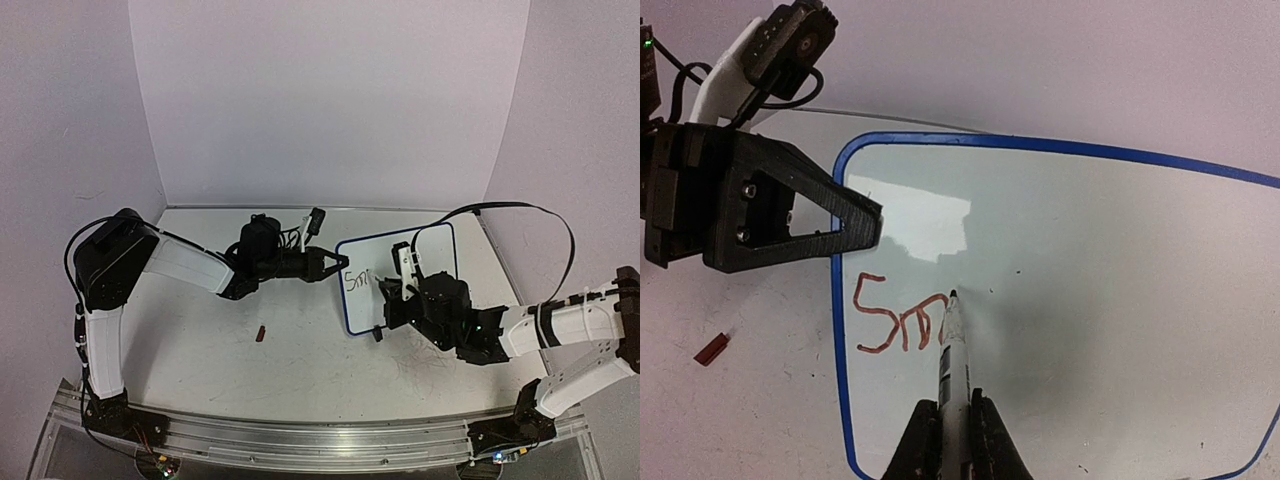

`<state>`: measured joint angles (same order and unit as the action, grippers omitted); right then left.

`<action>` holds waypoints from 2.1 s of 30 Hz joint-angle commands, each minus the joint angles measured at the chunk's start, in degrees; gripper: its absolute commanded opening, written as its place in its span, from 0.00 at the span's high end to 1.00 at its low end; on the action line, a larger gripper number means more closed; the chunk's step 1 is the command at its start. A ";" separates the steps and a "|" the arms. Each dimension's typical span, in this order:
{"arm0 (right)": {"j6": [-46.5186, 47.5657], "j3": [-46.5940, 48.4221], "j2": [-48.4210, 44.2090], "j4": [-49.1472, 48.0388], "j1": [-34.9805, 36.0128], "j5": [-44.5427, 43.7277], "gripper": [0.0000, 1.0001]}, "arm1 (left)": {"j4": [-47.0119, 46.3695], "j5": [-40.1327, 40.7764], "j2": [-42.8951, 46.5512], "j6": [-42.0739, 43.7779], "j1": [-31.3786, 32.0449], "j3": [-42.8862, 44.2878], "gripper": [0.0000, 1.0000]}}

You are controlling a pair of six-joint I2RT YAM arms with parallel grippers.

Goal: Write a sentence on the whiteboard

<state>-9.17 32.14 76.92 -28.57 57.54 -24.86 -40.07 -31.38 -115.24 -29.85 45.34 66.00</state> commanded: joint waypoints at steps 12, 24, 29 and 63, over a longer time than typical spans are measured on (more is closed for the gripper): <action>0.73 2.24 1.74 -2.81 -0.50 -2.11 1.00 | 0.56 0.87 0.89 0.76 -0.10 0.10 1.00; 0.02 -0.17 -3.68 -1.73 -1.21 -1.02 1.00 | 0.55 0.89 1.10 1.03 -0.08 -0.22 1.00; -1.85 -1.86 -4.25 -0.66 -1.20 2.08 1.00 | 0.61 1.04 1.68 1.19 -0.10 -0.51 1.00; -2.79 0.54 1.27 1.41 -1.20 -0.05 1.00 | 1.09 0.61 1.84 1.36 -0.17 -0.25 1.00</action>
<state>-10.39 32.25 78.41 -28.36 56.51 -24.14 -40.03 -31.40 -115.24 -29.78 45.32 65.98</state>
